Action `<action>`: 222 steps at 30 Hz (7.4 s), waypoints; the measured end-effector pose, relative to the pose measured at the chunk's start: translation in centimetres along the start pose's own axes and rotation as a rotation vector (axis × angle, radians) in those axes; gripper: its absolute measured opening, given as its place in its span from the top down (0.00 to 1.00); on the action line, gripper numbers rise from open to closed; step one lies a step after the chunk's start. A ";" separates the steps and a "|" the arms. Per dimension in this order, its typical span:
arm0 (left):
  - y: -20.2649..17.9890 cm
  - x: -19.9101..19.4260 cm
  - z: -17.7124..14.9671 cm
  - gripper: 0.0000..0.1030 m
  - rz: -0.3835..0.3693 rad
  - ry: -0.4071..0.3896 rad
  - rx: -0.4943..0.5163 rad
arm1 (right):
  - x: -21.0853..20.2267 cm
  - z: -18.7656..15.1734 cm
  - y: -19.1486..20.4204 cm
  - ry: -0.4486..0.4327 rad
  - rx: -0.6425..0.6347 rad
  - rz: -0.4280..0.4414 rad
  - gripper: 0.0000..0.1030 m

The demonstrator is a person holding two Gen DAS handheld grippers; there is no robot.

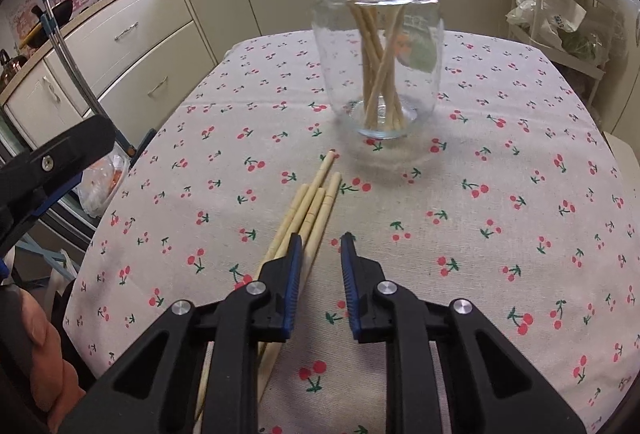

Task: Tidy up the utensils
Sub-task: 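Move both open tools back down to the remaining chopsticks on the cloth, then close the left tool on a chopstick while the right tool grasps another, then lift both held chopsticks up over the glass jar mouth, then lower both chopsticks into the jar and open both tools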

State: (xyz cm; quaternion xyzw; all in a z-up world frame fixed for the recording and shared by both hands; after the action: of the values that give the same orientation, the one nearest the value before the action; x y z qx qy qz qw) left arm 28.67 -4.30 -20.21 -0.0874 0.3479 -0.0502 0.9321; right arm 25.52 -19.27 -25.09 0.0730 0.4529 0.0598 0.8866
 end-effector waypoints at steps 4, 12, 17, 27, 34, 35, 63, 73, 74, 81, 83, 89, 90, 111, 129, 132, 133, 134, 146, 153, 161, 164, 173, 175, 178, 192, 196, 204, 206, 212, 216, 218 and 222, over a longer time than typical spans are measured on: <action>-0.9 0.6 -0.5 0.16 0.004 0.029 0.046 | 0.1 0.0 0.5 0.003 -0.069 -0.054 0.80; -3.5 2.7 -2.1 0.16 0.010 0.115 0.191 | -1.9 -1.5 -3.6 -0.001 -0.076 -0.106 0.83; -5.7 4.3 -2.8 0.16 0.014 0.157 0.275 | -2.4 -1.8 -4.9 -0.022 -0.041 -0.074 0.83; -6.8 6.9 -4.0 0.16 0.089 0.253 0.342 | -2.5 -1.9 -5.3 -0.038 0.003 -0.036 0.83; -6.2 7.2 -4.1 0.16 0.141 0.281 0.344 | -2.4 -1.7 -5.4 -0.034 0.016 -0.028 0.82; -6.1 7.2 -4.1 0.16 0.141 0.283 0.342 | -2.4 -1.7 -5.4 -0.033 0.014 -0.027 0.82; -6.3 8.5 -2.7 0.70 0.037 0.326 0.317 | -1.7 -0.6 -5.8 0.034 -0.023 0.004 0.90; -6.8 9.0 -2.7 0.66 0.051 0.329 0.322 | -1.1 0.0 -6.1 0.041 -0.005 -0.032 0.90; -6.8 9.1 -2.7 0.68 0.048 0.328 0.323 | -1.1 0.1 -5.9 0.042 -0.020 -0.035 0.91; -7.0 8.6 -2.8 0.91 0.032 0.335 0.334 | -1.2 -0.1 -5.3 0.069 -0.040 -0.033 0.93; -6.9 8.6 -2.8 0.90 0.032 0.337 0.323 | -1.1 0.0 -5.3 0.073 -0.041 -0.037 0.89; -6.8 8.7 -2.7 0.84 0.036 0.337 0.316 | -0.7 0.2 -4.7 0.073 -0.062 -0.051 0.88; -6.8 8.8 -2.7 0.81 0.037 0.337 0.317 | -0.7 0.2 -4.7 0.071 -0.068 -0.054 0.87; -8.2 7.5 -2.9 0.95 -0.006 0.288 0.363 | -1.0 0.0 -5.8 0.060 0.015 0.019 0.94; -9.2 0.7 0.5 0.95 -0.036 0.115 0.359 | -5.6 -0.5 -6.4 -0.037 0.171 0.139 0.94; -9.3 -0.6 1.3 0.95 -0.047 0.077 0.349 | -7.2 -0.1 -6.3 -0.087 0.186 0.156 0.94; -9.3 -1.3 1.7 0.95 -0.060 0.056 0.340 | -7.6 0.0 -6.3 -0.100 0.188 0.159 0.94; -9.4 -1.8 2.0 0.95 -0.070 0.036 0.333 | -8.1 0.2 -6.2 -0.115 0.189 0.160 0.94; -9.2 -7.1 8.1 0.95 -0.194 -0.200 0.193 | -14.5 2.7 -6.0 -0.374 0.189 0.168 0.94; -10.2 -7.1 11.5 0.95 -0.278 -0.282 0.129 | -16.5 5.7 -6.5 -0.482 0.187 0.167 0.94; -11.3 -4.9 15.1 0.95 -0.332 -0.340 0.062 | -17.1 8.3 -7.6 -0.543 0.194 0.171 0.94; -11.6 -3.9 16.2 0.95 -0.338 -0.360 0.037 | -17.2 9.3 -8.0 -0.566 0.202 0.172 0.94; -12.7 -1.0 17.6 0.95 -0.305 -0.426 -0.022 | -18.0 13.2 -8.3 -0.651 0.204 0.192 0.94; -12.9 -0.6 17.8 0.95 -0.298 -0.447 -0.034 | -18.2 14.1 -8.4 -0.668 0.204 0.191 0.94; -12.9 0.3 18.1 0.95 -0.293 -0.467 -0.065 | -18.0 15.2 -8.5 -0.686 0.205 0.192 0.94; -13.7 3.5 17.8 0.95 -0.231 -0.558 -0.095 | -13.3 16.9 -7.9 -0.616 0.147 0.148 0.94; -14.0 4.3 17.5 0.95 -0.210 -0.579 -0.080 | -12.2 16.8 -8.1 -0.591 0.142 0.139 0.94; -14.8 5.6 15.8 0.95 -0.202 -0.564 -0.020 | -10.2 16.3 -8.2 -0.548 0.139 0.141 0.94; -14.8 5.7 15.4 0.95 -0.202 -0.558 -0.001 | -9.7 16.1 -8.2 -0.533 0.138 0.142 0.94; -15.4 5.5 14.0 0.95 -0.218 -0.528 0.093 | -8.2 15.5 -7.7 -0.477 0.133 0.141 0.94; -15.8 5.3 13.2 0.93 -0.231 -0.482 0.163 | -7.2 14.9 -7.4 -0.425 0.137 0.132 0.87; -15.5 4.8 12.9 0.84 -0.228 -0.467 0.174 | -7.4 14.6 -7.6 -0.429 0.147 0.123 0.80; -14.4 2.4 12.2 0.49 -0.199 -0.486 0.160 | -8.8 13.5 -7.8 -0.446 0.178 0.110 0.78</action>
State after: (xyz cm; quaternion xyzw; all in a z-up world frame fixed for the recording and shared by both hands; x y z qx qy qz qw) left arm 38.07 -17.17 -9.85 -0.0567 0.0987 -0.1466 0.9826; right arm 31.63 -29.50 -11.76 0.1868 0.2446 0.0505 0.9501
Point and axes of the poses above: each gripper's, at about its wrist camera, not at the fingertips, and x roughly the way its jaws point, y to its left, z to its top, the point moved 2 cm from there along x, roughly the way its jaws point, and after that the axes turned 1 degree about x, right-handed, at the moved point
